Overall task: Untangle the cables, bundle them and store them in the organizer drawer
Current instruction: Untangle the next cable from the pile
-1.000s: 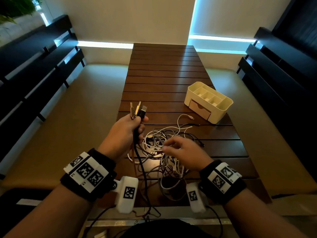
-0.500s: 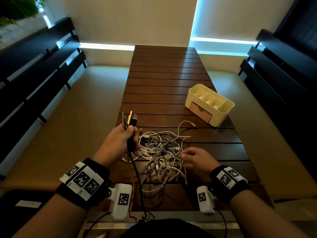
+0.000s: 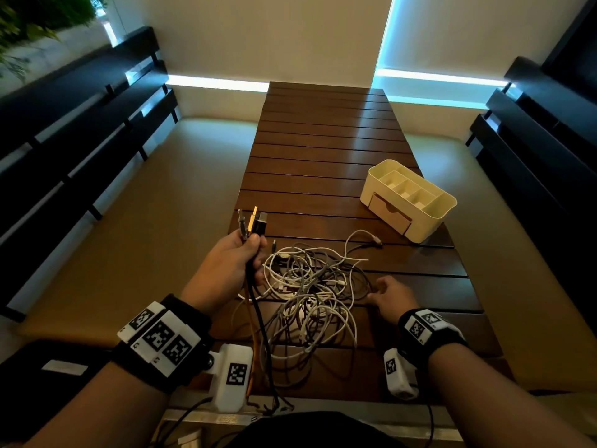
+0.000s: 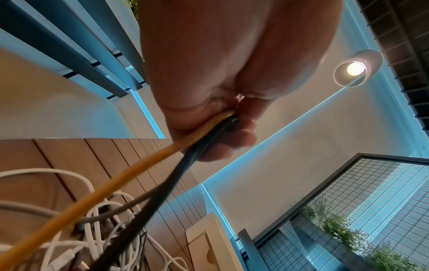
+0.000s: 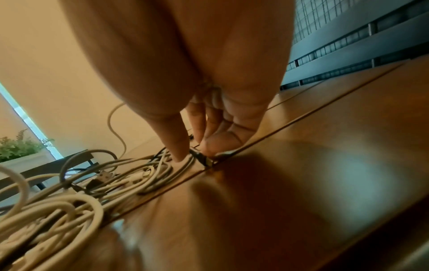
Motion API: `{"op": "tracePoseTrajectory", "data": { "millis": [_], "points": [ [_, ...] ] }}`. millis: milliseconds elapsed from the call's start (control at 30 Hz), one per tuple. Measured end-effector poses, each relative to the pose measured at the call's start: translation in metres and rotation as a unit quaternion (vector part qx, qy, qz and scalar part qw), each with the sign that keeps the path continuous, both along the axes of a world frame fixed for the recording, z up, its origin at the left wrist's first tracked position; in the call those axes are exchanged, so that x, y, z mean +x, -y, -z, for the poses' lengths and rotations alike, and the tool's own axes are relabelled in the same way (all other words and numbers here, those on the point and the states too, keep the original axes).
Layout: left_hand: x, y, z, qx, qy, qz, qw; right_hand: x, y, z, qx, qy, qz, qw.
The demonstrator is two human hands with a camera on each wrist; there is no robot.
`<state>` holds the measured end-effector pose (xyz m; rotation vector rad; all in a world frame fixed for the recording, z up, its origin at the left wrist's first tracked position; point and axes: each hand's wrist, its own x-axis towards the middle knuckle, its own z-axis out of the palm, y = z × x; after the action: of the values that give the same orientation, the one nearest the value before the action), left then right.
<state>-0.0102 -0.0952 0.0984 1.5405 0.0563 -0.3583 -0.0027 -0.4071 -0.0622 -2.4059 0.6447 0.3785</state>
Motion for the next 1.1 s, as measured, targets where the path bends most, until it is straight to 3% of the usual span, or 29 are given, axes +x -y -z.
{"op": "tracePoseTrajectory", "data": {
  "millis": [67, 167, 233, 300, 433, 600, 633, 700, 800, 867, 900, 967, 1033, 1100],
  "points": [
    [0.000, 0.000, 0.000, 0.001, 0.002, 0.002, 1.000, 0.000, -0.002, 0.002, 0.017, 0.003, 0.001, 1.000],
    [0.001, 0.000, 0.001, 0.005, 0.005, 0.004, 1.000, -0.001, -0.009, -0.005, 0.189, 0.047, 0.072, 0.978],
    [0.002, -0.001, 0.002, 0.002, 0.000, 0.001, 1.000, -0.002, -0.013, -0.020, 0.361, 0.091, 0.141, 0.917],
    [0.003, 0.000, 0.002, -0.003, -0.004, -0.002, 1.000, -0.001, -0.012, -0.041, 0.478, 0.126, 0.177, 0.851],
    [0.005, 0.007, 0.001, -0.005, -0.008, 0.003, 1.000, 0.003, -0.011, -0.080, 0.550, 0.165, 0.148, 0.805],
    [0.005, 0.011, -0.001, -0.022, -0.016, 0.010, 1.000, 0.000, -0.013, -0.104, 0.581, 0.189, 0.115, 0.783],
    [0.005, 0.011, 0.000, -0.025, -0.018, 0.009, 0.999, 0.000, -0.012, -0.106, 0.575, 0.191, 0.109, 0.788],
    [0.006, 0.010, 0.000, -0.027, -0.019, 0.007, 0.999, 0.000, -0.009, -0.103, 0.511, 0.183, 0.106, 0.834],
    [0.006, 0.009, 0.002, -0.022, -0.016, 0.007, 1.000, 0.005, 0.001, -0.087, 0.290, 0.139, 0.119, 0.939],
    [0.006, 0.007, 0.002, -0.020, -0.015, 0.007, 1.000, 0.008, 0.004, -0.074, 0.119, 0.098, 0.115, 0.981],
    [0.005, 0.007, 0.002, -0.021, -0.015, 0.007, 1.000, 0.008, 0.002, -0.069, 0.062, 0.090, 0.103, 0.989],
    [0.006, 0.006, 0.001, -0.024, -0.014, 0.006, 1.000, 0.001, -0.015, -0.068, 0.020, 0.152, 0.072, 0.986],
    [0.007, 0.003, 0.002, -0.027, -0.013, 0.004, 1.000, -0.008, -0.044, -0.073, 0.058, 0.233, -0.009, 0.971],
    [0.008, 0.002, 0.003, -0.027, -0.014, 0.004, 1.000, -0.018, -0.075, -0.079, 0.110, 0.203, -0.159, 0.960]
  ]
}}
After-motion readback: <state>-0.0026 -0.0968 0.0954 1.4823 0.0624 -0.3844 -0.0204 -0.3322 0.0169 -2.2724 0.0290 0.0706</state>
